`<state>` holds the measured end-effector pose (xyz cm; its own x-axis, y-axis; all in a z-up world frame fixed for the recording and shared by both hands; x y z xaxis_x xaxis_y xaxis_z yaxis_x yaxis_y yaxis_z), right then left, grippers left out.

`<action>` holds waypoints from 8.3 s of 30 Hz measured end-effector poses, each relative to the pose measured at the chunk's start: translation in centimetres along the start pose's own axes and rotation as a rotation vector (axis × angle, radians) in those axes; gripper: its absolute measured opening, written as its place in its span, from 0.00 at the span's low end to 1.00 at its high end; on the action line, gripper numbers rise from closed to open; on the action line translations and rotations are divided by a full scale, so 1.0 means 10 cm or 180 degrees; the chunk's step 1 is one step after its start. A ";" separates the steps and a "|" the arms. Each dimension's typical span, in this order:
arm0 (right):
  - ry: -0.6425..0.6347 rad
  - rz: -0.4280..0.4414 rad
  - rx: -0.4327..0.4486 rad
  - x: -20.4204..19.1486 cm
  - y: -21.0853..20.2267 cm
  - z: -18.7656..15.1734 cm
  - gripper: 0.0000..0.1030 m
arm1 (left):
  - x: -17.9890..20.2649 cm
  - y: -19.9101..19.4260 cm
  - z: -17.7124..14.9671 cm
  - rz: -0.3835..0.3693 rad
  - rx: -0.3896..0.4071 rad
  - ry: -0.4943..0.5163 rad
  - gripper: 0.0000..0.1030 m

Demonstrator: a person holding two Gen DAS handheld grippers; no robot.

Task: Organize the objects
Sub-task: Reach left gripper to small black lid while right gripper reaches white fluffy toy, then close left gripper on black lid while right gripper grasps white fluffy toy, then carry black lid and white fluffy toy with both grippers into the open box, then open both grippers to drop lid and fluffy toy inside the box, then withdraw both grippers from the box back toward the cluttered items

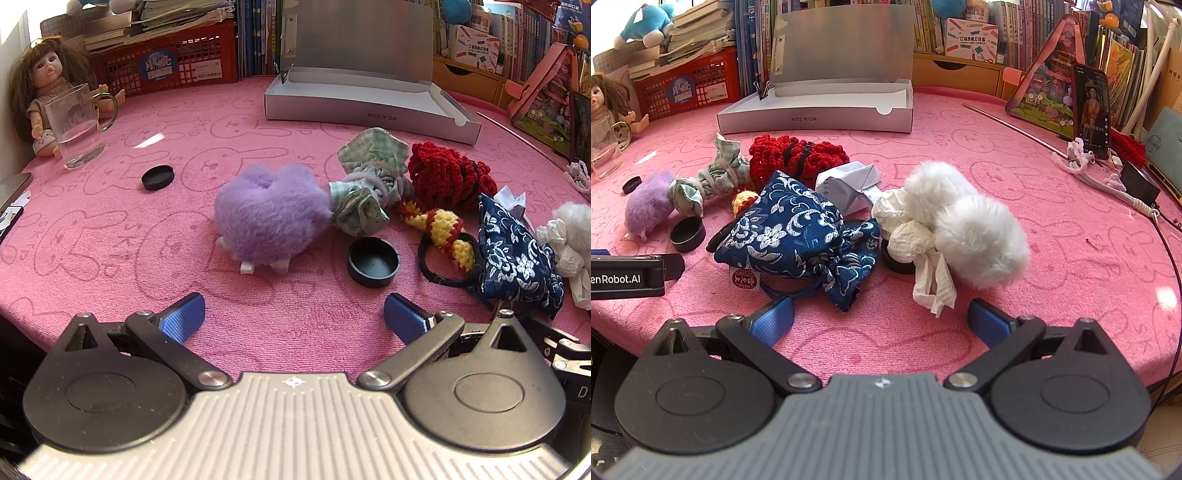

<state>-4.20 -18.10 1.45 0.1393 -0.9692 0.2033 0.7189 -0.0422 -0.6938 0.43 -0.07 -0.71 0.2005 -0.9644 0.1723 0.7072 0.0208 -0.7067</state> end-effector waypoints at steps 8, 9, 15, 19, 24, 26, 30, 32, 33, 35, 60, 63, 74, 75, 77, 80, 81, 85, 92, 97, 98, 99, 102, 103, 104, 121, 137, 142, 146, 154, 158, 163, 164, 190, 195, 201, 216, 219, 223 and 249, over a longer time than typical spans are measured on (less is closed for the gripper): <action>-0.0019 0.0022 0.0082 0.00 -0.01 -0.03 1.00 | -0.01 -0.01 -0.03 -0.0043 0.0062 0.0029 1.00; -0.0018 0.0021 0.0087 0.00 -0.01 -0.04 1.00 | -0.01 -0.01 -0.03 -0.0044 0.0066 0.0030 1.00; -0.0005 0.0010 0.0179 -0.01 -0.02 -0.07 1.00 | -0.03 -0.03 -0.11 -0.0096 0.0246 0.0032 1.00; -0.0005 0.0019 0.0255 0.00 -0.04 -0.10 1.00 | -0.05 -0.04 -0.13 -0.0145 0.0324 0.0067 1.00; 0.0035 0.0150 0.0364 0.03 -0.16 -0.10 0.95 | -0.19 -0.05 -0.03 -0.0205 0.0313 -0.0007 1.00; 0.0017 0.0148 0.0513 0.05 -0.25 -0.10 0.95 | -0.29 -0.06 0.05 -0.0191 0.0401 -0.0092 1.00; -0.0067 -0.0019 0.0828 0.11 -0.45 -0.04 0.95 | -0.45 -0.05 0.29 -0.0011 0.0637 -0.0120 1.00; 0.0012 -0.0125 0.0941 0.19 -0.51 0.00 0.95 | -0.56 -0.03 0.42 -0.0017 0.0730 -0.0175 1.00; 0.0079 -0.0189 0.0976 0.24 -0.52 0.01 0.95 | -0.61 -0.02 0.48 -0.0025 0.0780 -0.0211 1.00; 0.0229 -0.0316 0.1000 0.36 -0.51 0.03 0.95 | -0.70 0.01 0.60 0.0036 0.0834 -0.0274 1.00; 0.0398 -0.0679 0.0701 0.65 -0.15 0.07 0.85 | -1.07 0.73 1.04 0.0196 0.0577 -0.0393 0.76; 0.0423 -0.0618 0.0694 0.65 -0.13 0.09 0.85 | -1.06 0.76 1.01 0.0223 0.0620 -0.0338 0.67; 0.0660 -0.0323 0.0660 0.72 -0.07 0.05 0.85 | -0.97 0.74 0.97 0.0109 0.0714 -0.0191 0.36; 0.0691 -0.0286 0.0657 0.73 -0.06 0.05 0.85 | -0.96 0.74 0.97 0.0097 0.0712 -0.0193 0.36; 0.0743 -0.0228 0.0647 0.74 -0.04 0.05 0.86 | -0.94 0.72 0.96 0.0025 0.0690 -0.0208 0.36; 0.0794 -0.0180 0.0629 0.76 -0.01 0.04 0.86 | -0.87 0.68 0.93 -0.0034 0.0720 -0.0138 0.36; 0.0811 -0.0166 0.0624 0.77 0.00 0.04 0.86 | -0.85 0.67 0.92 -0.0043 0.0731 -0.0119 0.36; 0.0913 -0.0090 0.0609 0.81 0.04 0.04 0.88 | -0.77 0.64 0.91 -0.0123 0.0722 -0.0105 0.36; 0.1089 0.0026 0.0672 0.82 0.00 0.03 0.88 | -0.71 0.59 0.90 -0.0176 0.0719 -0.0076 0.36; 0.1078 0.0120 0.0626 0.76 0.08 0.07 0.89 | -0.69 0.59 0.89 -0.0196 0.0695 -0.0074 0.36; 0.1089 0.0133 0.0605 0.75 0.12 0.07 0.89 | -0.68 0.59 0.89 -0.0199 0.0693 -0.0071 0.36; 0.1101 0.0150 0.0587 0.74 0.15 0.08 0.89 | -0.68 0.59 0.89 -0.0201 0.0692 -0.0068 0.36; 0.1159 0.0183 0.0533 0.74 0.22 0.09 0.89 | -0.67 0.59 0.88 -0.0213 0.0689 -0.0053 0.36; 0.1182 0.0208 0.0518 0.74 0.24 0.09 0.89 | -0.66 0.58 0.88 -0.0219 0.0690 -0.0048 0.36; 0.1212 0.0245 0.0508 0.75 0.25 0.10 0.88 | -0.66 0.58 0.88 -0.0225 0.0689 -0.0042 0.36; 0.1131 0.0188 0.0694 0.87 0.10 0.28 0.69 | -0.44 0.49 0.94 -0.0447 0.0716 0.0072 0.36; 0.0781 0.0288 0.0831 0.90 0.24 0.91 0.70 | -0.10 0.54 1.26 -0.0702 0.0661 0.0166 0.36; 0.0709 0.0343 0.0846 0.90 0.37 1.12 0.70 | 0.05 0.60 1.39 -0.0766 0.0628 0.0189 0.36; 0.0741 0.0405 0.0814 0.91 0.52 1.26 0.70 | 0.16 0.69 1.49 -0.0790 0.0575 0.0143 0.36; 0.0679 0.0471 0.0833 0.95 0.79 1.66 0.70 | 0.39 0.89 1.79 -0.0762 0.0540 0.0091 0.36; 0.0653 0.0516 0.0845 0.98 0.94 1.88 0.70 | 0.51 0.99 1.97 -0.0769 0.0561 0.0086 0.36; 0.0666 0.0594 0.0792 1.04 1.15 2.07 0.70 | 0.64 1.18 2.16 -0.0773 0.0536 0.0049 0.36; 0.0684 0.0612 0.0774 1.05 1.21 2.10 0.70 | 0.66 1.22 2.18 -0.0768 0.0525 0.0051 0.36; 0.0797 0.0753 0.0479 0.89 2.08 2.50 0.70 | 0.82 2.11 2.44 -0.0627 0.0241 -0.0050 0.36; 0.0817 0.0754 0.0424 0.88 2.18 2.48 0.70 | 0.85 2.20 2.41 -0.0618 0.0200 0.0005 0.37; 0.0852 0.0743 0.0481 0.88 2.20 2.45 0.82 | 0.87 2.19 2.38 -0.0674 0.0196 0.0027 0.59; 0.0681 0.0677 0.0687 0.97 1.65 2.37 0.84 | 0.82 1.62 2.34 -0.0771 0.0385 0.0105 0.87; 0.0618 0.0668 0.0743 0.97 1.48 2.32 0.84 | 0.79 1.46 2.29 -0.0824 0.0419 0.0139 0.87; 0.0509 0.0675 0.0814 0.95 1.26 2.22 0.85 | 0.73 1.23 2.17 -0.0894 0.0460 0.0199 0.88; 0.0155 0.0608 0.1050 0.88 0.39 1.26 0.86 | 0.28 0.18 1.26 -0.1220 0.0659 0.0350 0.90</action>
<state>8.42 -23.72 9.27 0.2652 -0.9627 0.0532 0.8647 0.2131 -0.4549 10.75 0.56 7.14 -0.1678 -0.9348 0.3130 0.8395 -0.3020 -0.4518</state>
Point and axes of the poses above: each gripper's, at about its wrist camera, not at the fingertips, and y roughly the way its jaws point, x to its right, z to its top, the point moved 1 cm from there along y, roughly the way its jaws point, and after that the axes turned 15 degrees about -y, right-handed, at the moved point
